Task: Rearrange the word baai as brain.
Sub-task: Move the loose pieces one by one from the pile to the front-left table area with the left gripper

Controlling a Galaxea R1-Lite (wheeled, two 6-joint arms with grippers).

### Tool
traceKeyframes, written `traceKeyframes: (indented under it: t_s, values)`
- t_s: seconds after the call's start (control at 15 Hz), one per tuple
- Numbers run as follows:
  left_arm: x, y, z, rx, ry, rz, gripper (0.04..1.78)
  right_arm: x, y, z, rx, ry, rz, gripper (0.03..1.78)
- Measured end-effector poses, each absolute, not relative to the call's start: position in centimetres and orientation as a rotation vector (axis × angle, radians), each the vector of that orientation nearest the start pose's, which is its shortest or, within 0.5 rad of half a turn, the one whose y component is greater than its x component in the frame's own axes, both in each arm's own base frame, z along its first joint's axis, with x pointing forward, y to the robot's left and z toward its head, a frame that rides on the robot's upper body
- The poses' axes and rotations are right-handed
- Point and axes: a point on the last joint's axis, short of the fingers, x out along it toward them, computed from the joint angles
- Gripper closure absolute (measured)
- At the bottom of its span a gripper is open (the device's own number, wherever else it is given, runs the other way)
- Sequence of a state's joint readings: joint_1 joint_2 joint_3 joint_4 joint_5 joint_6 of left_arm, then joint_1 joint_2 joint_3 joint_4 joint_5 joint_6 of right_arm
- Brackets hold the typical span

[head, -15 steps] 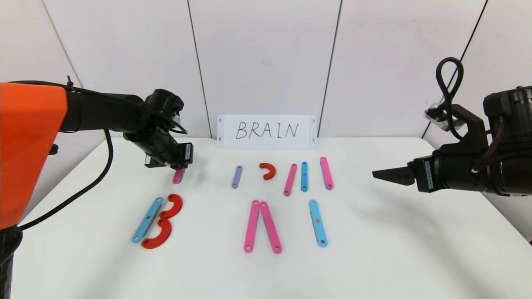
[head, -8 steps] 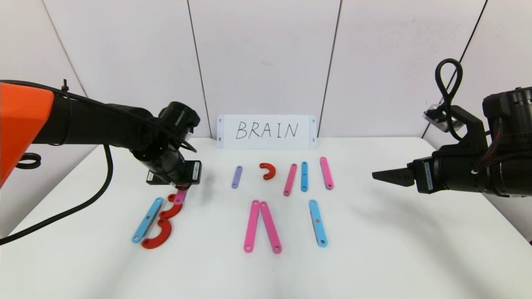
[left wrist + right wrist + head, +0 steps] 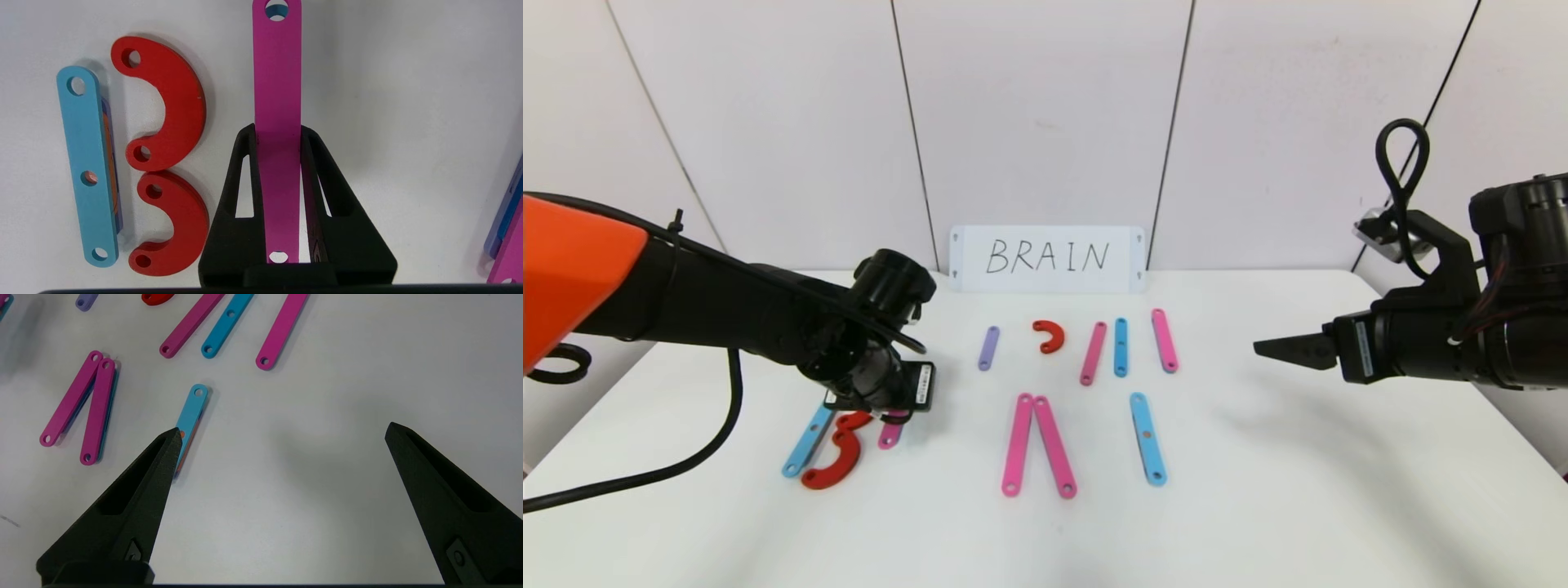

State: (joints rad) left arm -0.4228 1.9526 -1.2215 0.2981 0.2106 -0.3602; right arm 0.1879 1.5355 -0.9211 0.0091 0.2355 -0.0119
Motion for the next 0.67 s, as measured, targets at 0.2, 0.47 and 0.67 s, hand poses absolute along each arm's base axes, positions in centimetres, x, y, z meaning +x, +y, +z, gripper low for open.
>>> traceKeyframes:
  t_s: [0.2,0.47,0.67]
  values:
    - [30.9,-14.4,12.7,-0.019,1.001,-0.023,1.52,25.3,5.3,20.1,0.004,0.627,0.414,0.07]
    - [30.3,-14.9,12.0,-0.013,1.025,-0.028,1.52,25.3,5.3,20.1,0.004,0.628,0.413,0.07]
    - [30.2,-15.0,11.9,-0.02,1.031,-0.024,1.52,25.3,5.3,20.1,0.004,0.628,0.413,0.07]
